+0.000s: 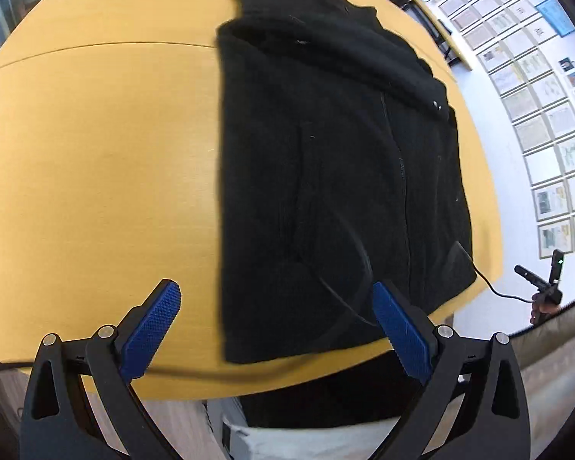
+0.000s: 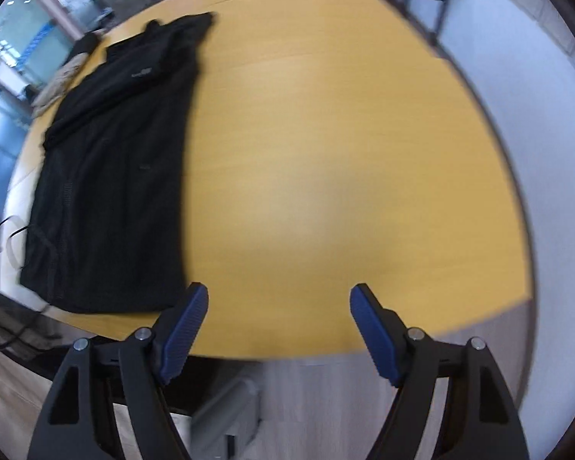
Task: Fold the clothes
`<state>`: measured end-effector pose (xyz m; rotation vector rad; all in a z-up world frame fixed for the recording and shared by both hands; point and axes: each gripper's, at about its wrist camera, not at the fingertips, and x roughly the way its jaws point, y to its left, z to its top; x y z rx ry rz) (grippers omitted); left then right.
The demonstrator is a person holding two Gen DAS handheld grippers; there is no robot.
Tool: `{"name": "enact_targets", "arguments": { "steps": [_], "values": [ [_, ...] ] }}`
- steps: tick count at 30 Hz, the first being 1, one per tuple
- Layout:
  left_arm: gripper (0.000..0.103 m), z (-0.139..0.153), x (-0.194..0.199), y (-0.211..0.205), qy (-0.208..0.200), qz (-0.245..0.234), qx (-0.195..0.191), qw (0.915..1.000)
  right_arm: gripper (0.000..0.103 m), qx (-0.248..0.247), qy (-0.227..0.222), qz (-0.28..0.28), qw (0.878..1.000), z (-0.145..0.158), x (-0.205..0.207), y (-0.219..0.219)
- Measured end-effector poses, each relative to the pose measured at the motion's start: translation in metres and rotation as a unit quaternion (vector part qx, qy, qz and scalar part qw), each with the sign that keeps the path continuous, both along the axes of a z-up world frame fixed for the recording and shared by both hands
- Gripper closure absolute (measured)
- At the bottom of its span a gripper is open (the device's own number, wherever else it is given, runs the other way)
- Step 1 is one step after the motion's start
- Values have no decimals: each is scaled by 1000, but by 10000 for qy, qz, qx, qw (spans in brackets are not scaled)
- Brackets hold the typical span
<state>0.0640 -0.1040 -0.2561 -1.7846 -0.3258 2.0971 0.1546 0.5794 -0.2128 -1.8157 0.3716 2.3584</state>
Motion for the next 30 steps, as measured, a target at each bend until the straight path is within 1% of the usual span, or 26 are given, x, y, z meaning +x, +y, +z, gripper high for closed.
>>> {"name": "enact_targets", "arguments": {
  "steps": [1,2,3,4,6,7,8,10,13,14,15,17,19,20,22,23,25,26,27,28,29,30],
  "values": [
    [2,0,0,-11,-1,68,69,10000,23,246,-41,-252,9994,4,15,15],
    [2,-1,0,-24,-60,165,220,9996,23,450,-72,-528,9976,8,28,29],
    [2,-3,0,-37,-118,261,366,9989,23,640,-93,-791,9948,13,42,43],
    [2,-5,0,-45,-172,316,426,9984,23,782,-82,-991,9920,19,53,52],
    [2,-16,-4,-46,-251,169,509,9982,23,979,5,-1203,9879,29,68,60],
    [2,-21,-7,-43,-262,53,568,9980,23,955,85,-1210,9880,31,69,58],
    [2,-27,-11,-34,-293,-65,611,9977,23,875,182,-1169,9891,32,68,54],
    [2,-48,-22,-9,-382,-257,759,9960,23,403,444,-811,9949,26,55,33],
    [2,-79,-29,22,-596,-386,877,9936,23,-339,577,-69,9977,-6,15,-15],
    [3,-87,-28,28,-651,-429,884,9930,23,-574,589,173,9965,-19,2,-30],
    [1,-87,-24,31,-499,-463,947,9932,24,-775,588,373,9946,-33,-8,-42],
    [0,-86,-18,35,-321,-485,976,9935,27,-1118,611,676,9895,-59,-27,-64],
    [1,-90,-14,38,-474,-345,1080,9924,33,-1411,612,967,9834,-80,-45,-72],
    [1,-91,-11,39,-550,-279,1132,9917,35,-1524,586,1083,9806,-87,-48,-68],
    [1,-93,-5,45,-678,-253,1209,9900,44,-1699,581,1257,9757,-95,-54,-67],
    [1,-93,-1,48,-643,-251,1179,9906,46,-1771,592,1327,9734,-98,-58,-68],
    [1,-92,3,52,-574,-202,1126,9918,53,-1914,612,1467,9686,-103,-65,-70],
    [1,-92,3,52,-593,-122,1137,9917,54,-1986,623,1536,9660,-106,-68,-71],
    [4,-92,2,50,-640,-26,1138,9914,56,-2057,633,1605,9633,-109,-72,-72],
    [17,-92,1,49,-689,63,1135,9911,58,-2140,623,1677,9603,-111,-75,-73],
    [37,-95,-1,47,-776,59,1090,9910,62,-2249,552,1779,9564,-111,-77,-76],
    [88,-100,-3,42,-986,145,1107,9888,69,-2338,461,1940,9516,-111,-77,-84]
  ]
}}
